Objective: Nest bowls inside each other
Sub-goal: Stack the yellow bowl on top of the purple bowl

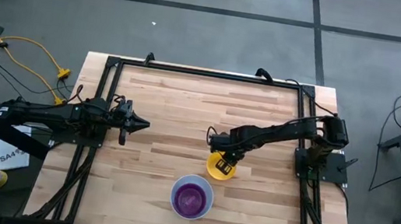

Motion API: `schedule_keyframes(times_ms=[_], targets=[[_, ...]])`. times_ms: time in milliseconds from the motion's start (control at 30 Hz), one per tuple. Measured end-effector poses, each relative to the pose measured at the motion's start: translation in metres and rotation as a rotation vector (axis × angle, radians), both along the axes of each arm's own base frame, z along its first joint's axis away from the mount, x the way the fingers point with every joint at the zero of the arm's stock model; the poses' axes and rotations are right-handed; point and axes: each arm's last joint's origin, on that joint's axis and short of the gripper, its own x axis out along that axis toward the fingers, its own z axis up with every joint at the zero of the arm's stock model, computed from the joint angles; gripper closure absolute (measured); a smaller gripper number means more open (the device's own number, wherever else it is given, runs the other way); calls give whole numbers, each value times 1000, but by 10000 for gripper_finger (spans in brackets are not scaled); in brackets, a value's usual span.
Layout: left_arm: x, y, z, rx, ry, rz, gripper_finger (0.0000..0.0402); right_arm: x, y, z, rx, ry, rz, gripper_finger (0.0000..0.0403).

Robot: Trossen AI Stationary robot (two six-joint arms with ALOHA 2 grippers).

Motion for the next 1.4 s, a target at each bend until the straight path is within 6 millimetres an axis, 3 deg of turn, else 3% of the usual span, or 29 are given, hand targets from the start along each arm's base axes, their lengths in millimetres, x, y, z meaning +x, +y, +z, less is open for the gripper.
schedule_keyframes(times_ms=[733, 1133, 1400], targets=[[0, 0, 0, 0, 0, 0, 364, 1, -2, 0, 5, -6, 28, 394], [0, 0, 0, 0, 0, 0, 364, 1, -2, 1, 0, -10, 59, 397], [0, 0, 0, 0, 0, 0, 364, 3, -14, 1, -3, -16, 82, 398]])
